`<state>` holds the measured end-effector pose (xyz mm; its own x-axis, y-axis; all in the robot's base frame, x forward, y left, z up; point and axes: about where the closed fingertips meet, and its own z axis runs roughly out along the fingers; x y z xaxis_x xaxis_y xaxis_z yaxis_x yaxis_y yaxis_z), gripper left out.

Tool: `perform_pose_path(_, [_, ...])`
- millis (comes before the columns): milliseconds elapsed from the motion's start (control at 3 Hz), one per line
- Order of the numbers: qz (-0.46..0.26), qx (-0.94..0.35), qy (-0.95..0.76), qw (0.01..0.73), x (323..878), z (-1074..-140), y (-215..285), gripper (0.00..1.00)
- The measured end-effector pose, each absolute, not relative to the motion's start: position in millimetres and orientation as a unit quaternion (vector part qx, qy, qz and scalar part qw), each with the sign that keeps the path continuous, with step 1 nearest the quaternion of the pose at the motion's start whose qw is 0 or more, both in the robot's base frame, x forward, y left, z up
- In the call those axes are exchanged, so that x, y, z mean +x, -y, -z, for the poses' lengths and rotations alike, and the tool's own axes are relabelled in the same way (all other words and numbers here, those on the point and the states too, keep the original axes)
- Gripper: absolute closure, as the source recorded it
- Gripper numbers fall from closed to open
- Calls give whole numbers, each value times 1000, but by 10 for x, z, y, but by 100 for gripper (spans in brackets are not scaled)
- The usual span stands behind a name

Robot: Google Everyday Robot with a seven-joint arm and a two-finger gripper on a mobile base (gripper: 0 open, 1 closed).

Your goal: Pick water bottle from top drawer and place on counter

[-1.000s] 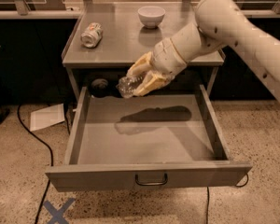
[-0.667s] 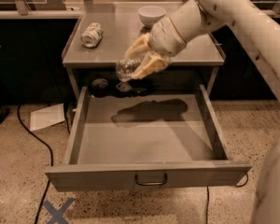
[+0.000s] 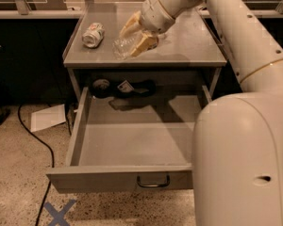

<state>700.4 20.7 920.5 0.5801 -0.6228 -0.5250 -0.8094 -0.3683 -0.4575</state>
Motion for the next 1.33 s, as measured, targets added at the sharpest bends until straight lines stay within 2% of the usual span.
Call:
perform_pose_path(667, [-116, -807, -438, 378, 7167, -9396, -196, 100])
perform_pose_path(1333, [-107, -803, -458, 367, 7789, -8743, -207, 100])
